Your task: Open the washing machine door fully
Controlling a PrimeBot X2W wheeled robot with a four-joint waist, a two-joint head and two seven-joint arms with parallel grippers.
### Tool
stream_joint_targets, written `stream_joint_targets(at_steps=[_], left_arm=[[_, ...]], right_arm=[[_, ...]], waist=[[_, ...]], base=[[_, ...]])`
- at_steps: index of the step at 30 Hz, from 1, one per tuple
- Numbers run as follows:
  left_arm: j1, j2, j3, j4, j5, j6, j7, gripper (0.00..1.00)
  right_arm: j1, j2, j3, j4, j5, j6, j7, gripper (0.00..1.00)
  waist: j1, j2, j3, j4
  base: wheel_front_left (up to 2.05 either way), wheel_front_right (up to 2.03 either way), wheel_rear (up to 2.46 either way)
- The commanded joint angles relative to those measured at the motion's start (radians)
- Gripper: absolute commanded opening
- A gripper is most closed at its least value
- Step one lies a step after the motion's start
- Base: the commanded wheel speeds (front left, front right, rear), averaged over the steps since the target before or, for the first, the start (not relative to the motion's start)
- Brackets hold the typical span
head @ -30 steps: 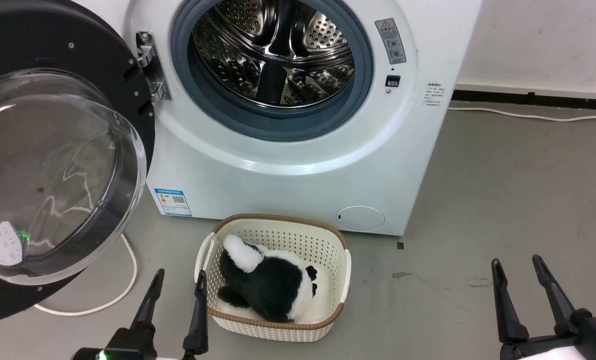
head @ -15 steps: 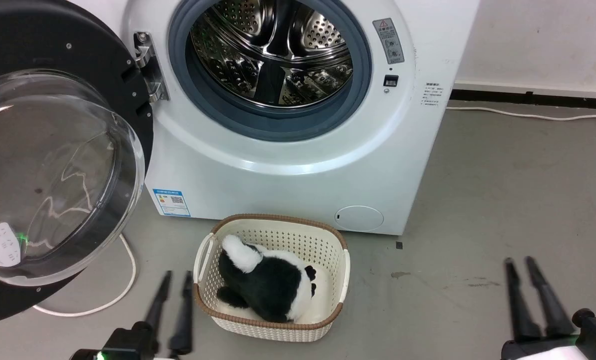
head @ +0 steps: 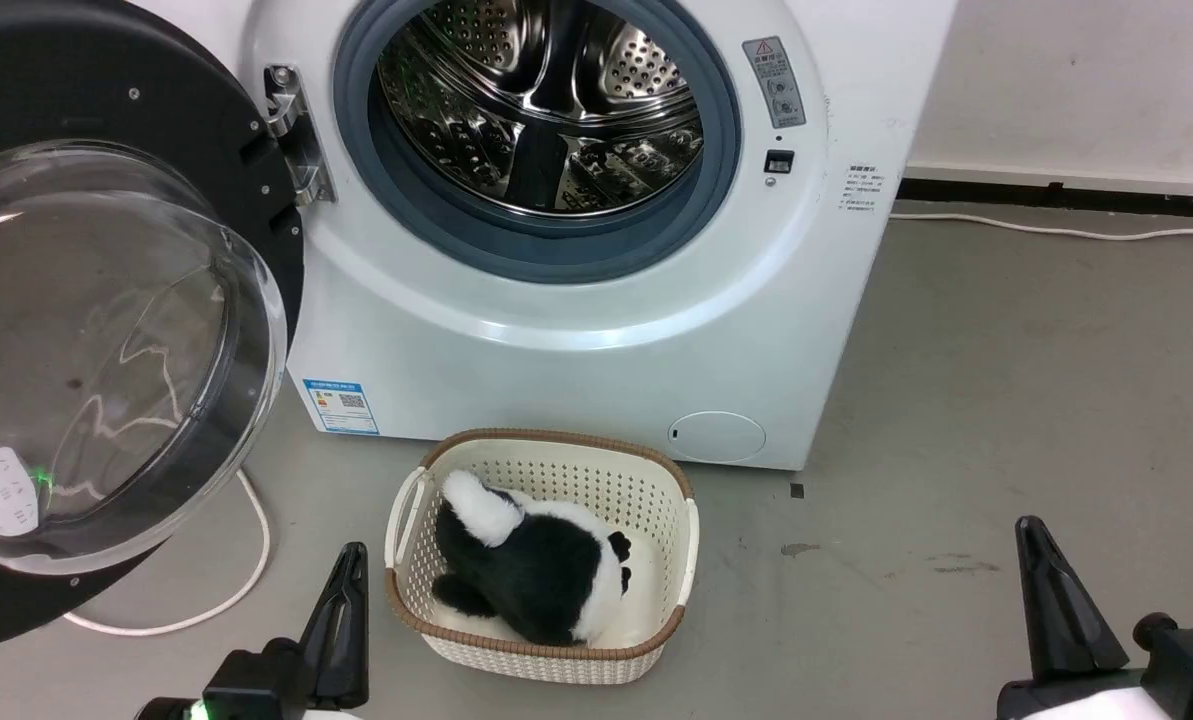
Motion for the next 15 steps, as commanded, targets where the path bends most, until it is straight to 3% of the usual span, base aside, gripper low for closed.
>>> stream_joint_targets(at_steps=[1, 15], left_arm=[[-0.012, -0.005, 0.003, -0.001, 0.008, -0.004, 0.008, 0.0], [-0.023, -0.011, 0.013, -0.002, 0.022, -0.007, 0.034, 0.0]], right_arm=[[-0.012, 0.001, 0.004, 0.0, -0.009, 0.0, 0.009, 0.0], [-0.022, 0.001, 0.013, 0.001, -0.022, 0.0, 0.035, 0.0]], waist=[[0.0, -0.0001, 0.0, 0.0], [0.0, -0.0001, -0.001, -0.004]], base=[[0.0, 0.0, 0.0], [0.0, 0.0, 0.0]])
